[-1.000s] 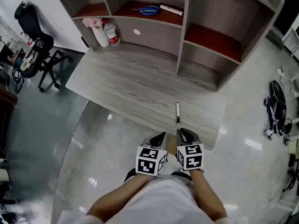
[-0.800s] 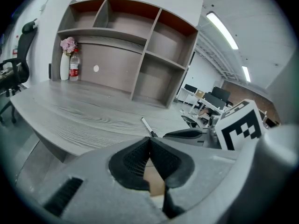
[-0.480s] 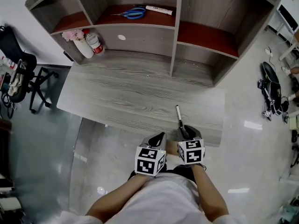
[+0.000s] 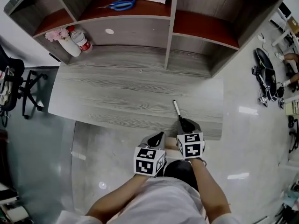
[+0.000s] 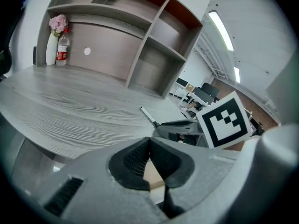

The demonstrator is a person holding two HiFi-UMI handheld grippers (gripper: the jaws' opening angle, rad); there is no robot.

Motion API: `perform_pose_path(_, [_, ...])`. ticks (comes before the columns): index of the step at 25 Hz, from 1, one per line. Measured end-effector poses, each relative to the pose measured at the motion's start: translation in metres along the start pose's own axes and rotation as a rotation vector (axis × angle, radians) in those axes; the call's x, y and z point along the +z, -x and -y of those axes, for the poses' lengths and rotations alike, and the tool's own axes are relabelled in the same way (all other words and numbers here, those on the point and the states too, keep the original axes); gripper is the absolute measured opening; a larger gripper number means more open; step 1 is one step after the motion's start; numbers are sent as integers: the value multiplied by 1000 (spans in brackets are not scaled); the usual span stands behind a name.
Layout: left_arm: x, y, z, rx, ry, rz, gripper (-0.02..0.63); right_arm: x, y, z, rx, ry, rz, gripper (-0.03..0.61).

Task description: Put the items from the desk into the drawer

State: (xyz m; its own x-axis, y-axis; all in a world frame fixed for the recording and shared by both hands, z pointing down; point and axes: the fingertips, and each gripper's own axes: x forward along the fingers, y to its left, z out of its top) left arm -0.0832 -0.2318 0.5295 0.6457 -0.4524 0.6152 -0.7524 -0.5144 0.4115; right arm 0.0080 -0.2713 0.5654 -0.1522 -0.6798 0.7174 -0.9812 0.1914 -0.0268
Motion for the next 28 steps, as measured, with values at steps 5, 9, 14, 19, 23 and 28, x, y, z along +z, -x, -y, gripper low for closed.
perform_pose_path(5, [-14, -8, 1, -3, 21, -15, 2, 2, 1, -3, 2, 41, 18, 48])
perform_pose_path(9, [-21, -7, 3, 16, 48, 6, 2, -8, 11, -12, 28, 59, 25, 48])
perform_pose_path(14, [-36, -2, 10, 70, 75, 21, 2, -24, 33, -18, 79, 69, 37, 48])
perform_pose_path(19, [-55, 5, 26, 112, 90, 33, 2, -47, 51, -18, 113, 88, 48, 48])
perform_pose_path(23, [-67, 14, 37, 139, 104, 46, 2, -59, 67, -23, 139, 101, 60, 48])
perform_pose_path(28, [-87, 25, 48, 166, 124, 60, 2, -77, 88, -31, 165, 122, 64, 48])
